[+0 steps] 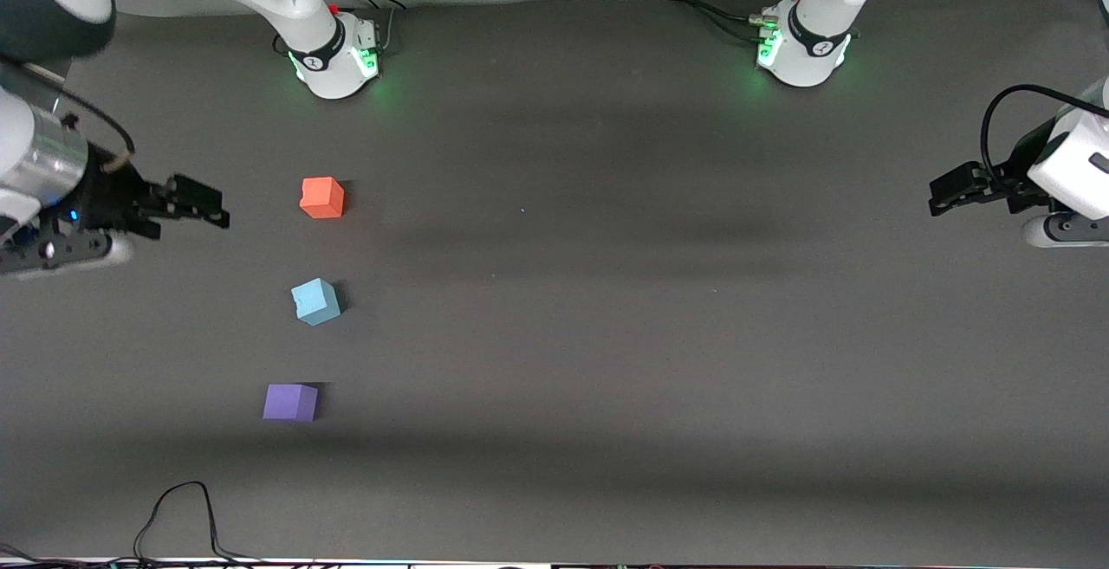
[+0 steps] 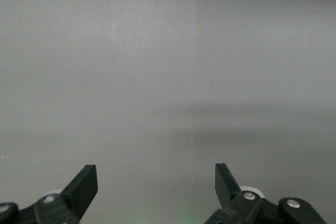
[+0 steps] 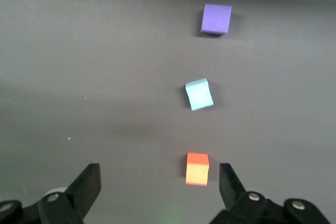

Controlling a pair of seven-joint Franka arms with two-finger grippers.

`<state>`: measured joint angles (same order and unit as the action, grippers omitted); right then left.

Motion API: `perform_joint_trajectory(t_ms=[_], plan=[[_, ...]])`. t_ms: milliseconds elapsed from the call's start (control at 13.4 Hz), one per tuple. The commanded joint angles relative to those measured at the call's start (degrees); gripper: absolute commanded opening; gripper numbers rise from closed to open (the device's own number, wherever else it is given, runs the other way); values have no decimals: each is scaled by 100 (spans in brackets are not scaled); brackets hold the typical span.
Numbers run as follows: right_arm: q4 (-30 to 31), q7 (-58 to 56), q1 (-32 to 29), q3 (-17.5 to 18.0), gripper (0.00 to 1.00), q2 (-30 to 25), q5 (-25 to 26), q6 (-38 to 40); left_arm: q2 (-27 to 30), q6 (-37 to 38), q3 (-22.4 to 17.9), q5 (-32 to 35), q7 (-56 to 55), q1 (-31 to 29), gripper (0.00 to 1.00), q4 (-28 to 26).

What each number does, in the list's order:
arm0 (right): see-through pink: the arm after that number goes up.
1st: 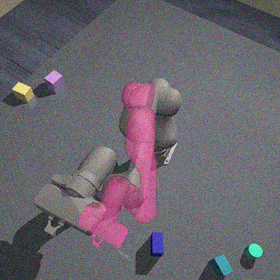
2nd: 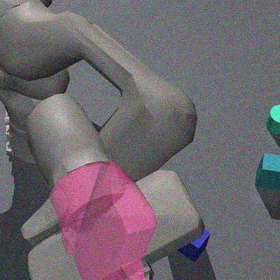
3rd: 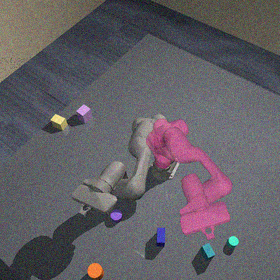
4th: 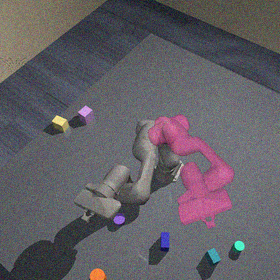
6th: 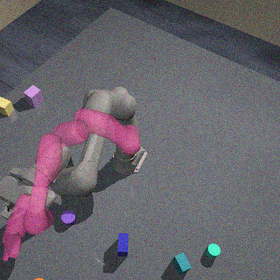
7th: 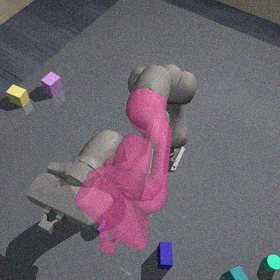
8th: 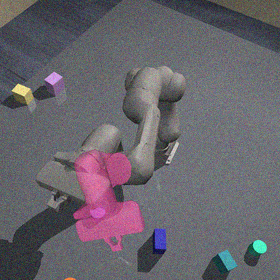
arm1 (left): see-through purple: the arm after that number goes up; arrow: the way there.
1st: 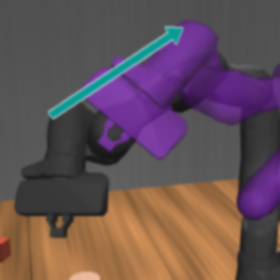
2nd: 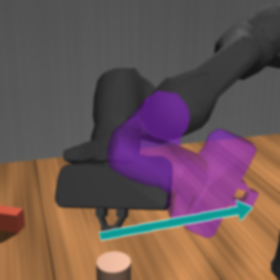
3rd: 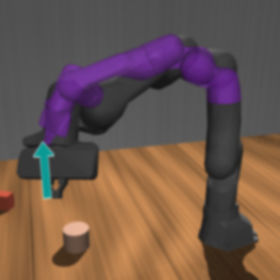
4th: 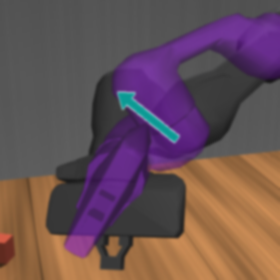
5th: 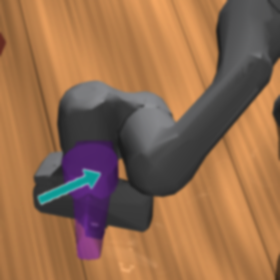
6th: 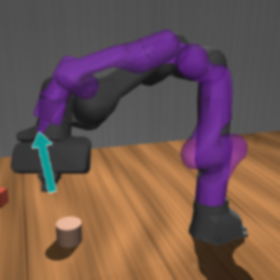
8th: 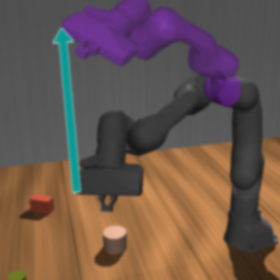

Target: Place blue block between orange and purple blocks

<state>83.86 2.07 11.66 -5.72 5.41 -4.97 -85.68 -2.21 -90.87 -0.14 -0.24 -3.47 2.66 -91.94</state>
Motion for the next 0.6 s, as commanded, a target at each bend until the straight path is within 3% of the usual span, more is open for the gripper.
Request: perform_joint_trajectory(t_ms=[0, 149, 224, 522], plan=[[385, 329, -1180, 1377, 100, -356, 206, -28, 116, 16, -12, -11, -14, 24, 100, -87], [455, 329, -1787, 1959, 100, -330, 180, -176, 116, 16, -12, -11, -14, 24, 100, -87], [543, 329, -1981, 2074, 100, -330, 145, -325, 116, 16, -12, -11, -14, 24, 100, -87], [588, 285, -1992, 1848, 100, -365, 136, -362, 116, 16, -12, -11, -14, 24, 100, -87]])
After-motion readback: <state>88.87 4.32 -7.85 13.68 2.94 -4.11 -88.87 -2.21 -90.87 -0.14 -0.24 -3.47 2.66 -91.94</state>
